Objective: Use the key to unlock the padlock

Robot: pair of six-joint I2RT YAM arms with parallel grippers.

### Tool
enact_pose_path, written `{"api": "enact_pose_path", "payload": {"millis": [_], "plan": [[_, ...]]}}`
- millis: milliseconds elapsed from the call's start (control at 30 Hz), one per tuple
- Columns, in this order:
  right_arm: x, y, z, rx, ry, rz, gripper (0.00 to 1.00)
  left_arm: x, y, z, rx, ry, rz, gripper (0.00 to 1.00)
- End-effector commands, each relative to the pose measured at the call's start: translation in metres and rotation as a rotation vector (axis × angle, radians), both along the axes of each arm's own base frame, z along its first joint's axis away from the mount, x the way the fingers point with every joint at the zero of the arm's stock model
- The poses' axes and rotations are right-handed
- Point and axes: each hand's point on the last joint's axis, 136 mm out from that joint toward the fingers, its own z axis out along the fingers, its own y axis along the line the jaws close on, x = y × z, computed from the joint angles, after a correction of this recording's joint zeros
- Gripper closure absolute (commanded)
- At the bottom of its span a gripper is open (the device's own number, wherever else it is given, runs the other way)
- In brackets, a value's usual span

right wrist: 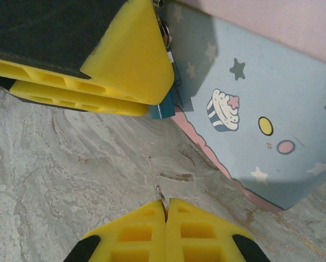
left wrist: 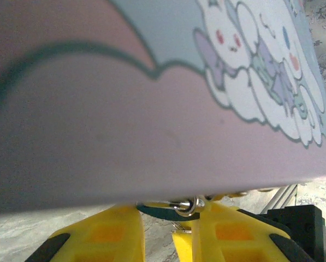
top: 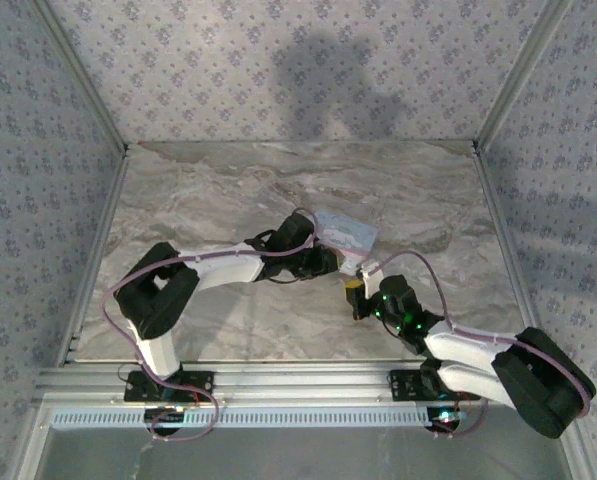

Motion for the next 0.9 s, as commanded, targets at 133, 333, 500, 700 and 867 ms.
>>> {"api": "enact_pose_path", "payload": {"millis": [133,333,500,700,867], "plan": [[0.0145,0.0088,0.0233,0.037,-0.078,-0.01,1.0,0.0037,-0.0156,0.0246,-0.079,-0.039,-0.026,0.77],[0.0168,0.0095,0.0263,0.044,-0.084,-0.012,1.0,0.004,-0.0161,0.0245,-0.08,-0.04,-0.026,0.77],[0.0174,0.0096,0.0261,0.047,-0.083,-0.015,1.0,0.0033,-0.0157,0.0228,-0.079,-0.035,-0.026,0.77],[0.0182,0.0084,0.0221,0.031,-0.074,-0.019,1.0,0.0034,-0.0158,0.0234,-0.081,-0.036,-0.024,0.77],[0.0194,0.0066,0.0195,0.022,-0.07,-0.029,1.0,0.0033,-0.0161,0.0229,-0.08,-0.036,-0.025,0.77]]}}
